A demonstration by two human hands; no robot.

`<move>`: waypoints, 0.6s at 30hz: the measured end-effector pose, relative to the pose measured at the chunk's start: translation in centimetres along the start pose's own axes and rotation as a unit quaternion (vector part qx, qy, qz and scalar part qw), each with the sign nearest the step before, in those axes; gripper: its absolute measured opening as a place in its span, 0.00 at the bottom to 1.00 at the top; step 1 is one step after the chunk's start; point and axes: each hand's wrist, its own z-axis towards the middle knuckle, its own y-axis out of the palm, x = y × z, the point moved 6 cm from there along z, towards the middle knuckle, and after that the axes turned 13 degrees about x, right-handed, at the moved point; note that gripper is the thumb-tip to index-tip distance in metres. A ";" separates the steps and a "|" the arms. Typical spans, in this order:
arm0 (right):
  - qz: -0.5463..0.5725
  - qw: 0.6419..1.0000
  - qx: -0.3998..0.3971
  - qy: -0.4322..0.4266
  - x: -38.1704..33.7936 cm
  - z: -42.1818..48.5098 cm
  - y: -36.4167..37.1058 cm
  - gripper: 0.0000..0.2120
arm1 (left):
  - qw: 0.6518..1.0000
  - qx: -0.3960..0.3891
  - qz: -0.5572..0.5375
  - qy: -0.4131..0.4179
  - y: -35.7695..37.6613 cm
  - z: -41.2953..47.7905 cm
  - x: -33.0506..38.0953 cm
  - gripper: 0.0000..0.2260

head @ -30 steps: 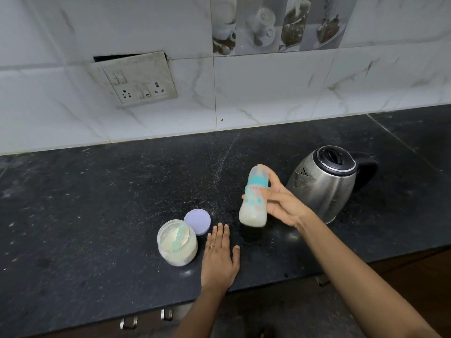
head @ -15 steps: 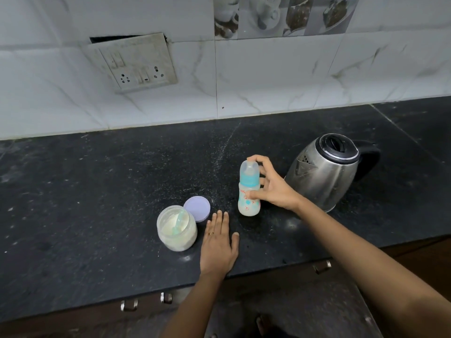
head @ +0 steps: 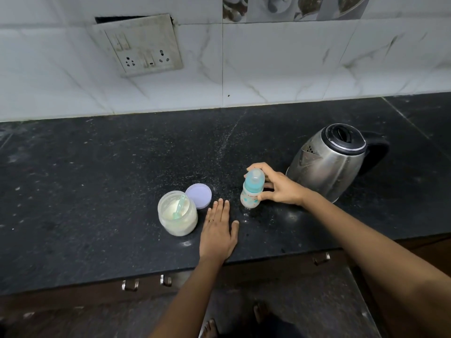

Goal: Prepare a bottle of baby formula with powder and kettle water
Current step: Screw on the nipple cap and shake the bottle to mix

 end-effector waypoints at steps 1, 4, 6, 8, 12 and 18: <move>-0.008 1.000 -0.006 -0.004 0.0 0.0 0.0 0.35 | 1.000 0.001 0.002 0.001 0.0 0.0 0.0 0.32; -0.036 0.999 -0.008 -0.007 0.2 -0.1 0.0 0.36 | 1.000 0.005 0.003 -0.002 0.0 0.0 0.0 0.31; -0.050 0.999 0.006 0.002 0.6 -0.3 0.1 0.39 | 1.000 0.008 0.000 -0.002 -0.1 -0.2 0.1 0.31; -0.049 0.997 0.067 0.005 0.7 -0.9 0.2 0.43 | 1.000 0.014 -0.013 -0.002 -0.3 -0.4 0.1 0.31; -0.102 0.920 0.361 -0.114 -1.2 -5.5 0.7 0.34 | 0.991 0.054 -0.119 -0.032 -1.9 -0.8 0.4 0.25; -0.117 0.955 0.227 -0.150 -3.5 -6.2 8.0 0.26 | 0.954 0.229 -0.183 -0.059 -6.8 -4.8 -0.5 0.12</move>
